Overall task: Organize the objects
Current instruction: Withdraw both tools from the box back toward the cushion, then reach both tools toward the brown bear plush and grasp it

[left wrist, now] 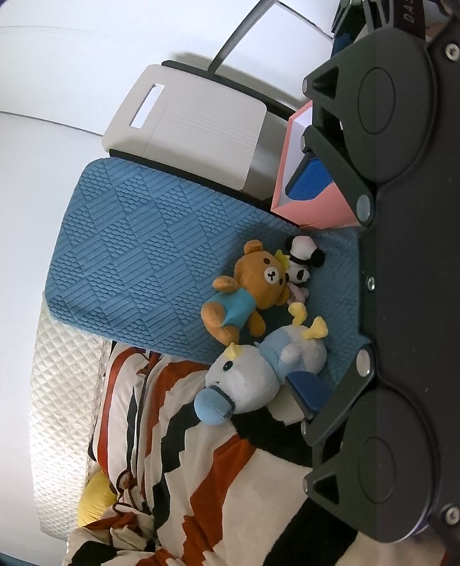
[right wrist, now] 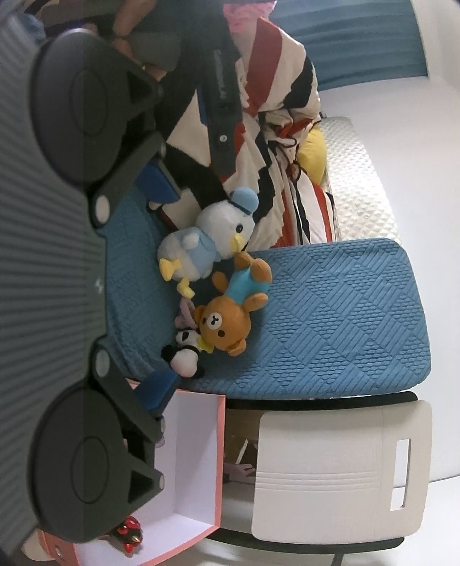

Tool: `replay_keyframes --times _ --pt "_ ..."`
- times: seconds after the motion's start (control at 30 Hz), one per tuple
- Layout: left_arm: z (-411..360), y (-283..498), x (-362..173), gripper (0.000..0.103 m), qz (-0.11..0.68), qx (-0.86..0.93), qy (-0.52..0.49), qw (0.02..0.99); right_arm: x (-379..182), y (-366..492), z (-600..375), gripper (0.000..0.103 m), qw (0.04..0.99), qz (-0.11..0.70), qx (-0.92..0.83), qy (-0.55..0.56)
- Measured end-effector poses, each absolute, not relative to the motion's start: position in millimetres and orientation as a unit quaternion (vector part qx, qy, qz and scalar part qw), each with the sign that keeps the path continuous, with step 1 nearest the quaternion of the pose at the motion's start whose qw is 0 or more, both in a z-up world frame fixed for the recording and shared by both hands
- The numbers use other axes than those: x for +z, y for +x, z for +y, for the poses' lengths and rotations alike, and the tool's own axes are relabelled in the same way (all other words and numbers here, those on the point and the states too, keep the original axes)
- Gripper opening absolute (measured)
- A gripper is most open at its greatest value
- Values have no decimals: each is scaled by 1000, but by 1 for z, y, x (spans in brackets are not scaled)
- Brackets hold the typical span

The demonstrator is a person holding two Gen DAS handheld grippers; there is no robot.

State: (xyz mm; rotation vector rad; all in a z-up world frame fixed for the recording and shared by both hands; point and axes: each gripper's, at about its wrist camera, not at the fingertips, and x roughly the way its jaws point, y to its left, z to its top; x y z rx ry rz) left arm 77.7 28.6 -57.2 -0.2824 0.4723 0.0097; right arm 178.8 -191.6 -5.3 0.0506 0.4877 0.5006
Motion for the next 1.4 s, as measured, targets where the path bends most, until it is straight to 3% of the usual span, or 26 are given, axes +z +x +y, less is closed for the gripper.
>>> replay_keyframes --times 0.17,0.33,0.83,1.4 --pt "31 89 -60 101 245 -1 -139 959 -6 187 -190 96 939 242 243 27" --pt "28 101 -65 101 243 2 -128 961 -11 204 -189 83 933 261 248 29" --pt "20 171 -90 100 256 -19 -105 961 -23 266 -174 84 930 264 254 19" --pt "1 301 -166 100 304 -63 -37 950 -61 403 -177 84 908 325 262 41"
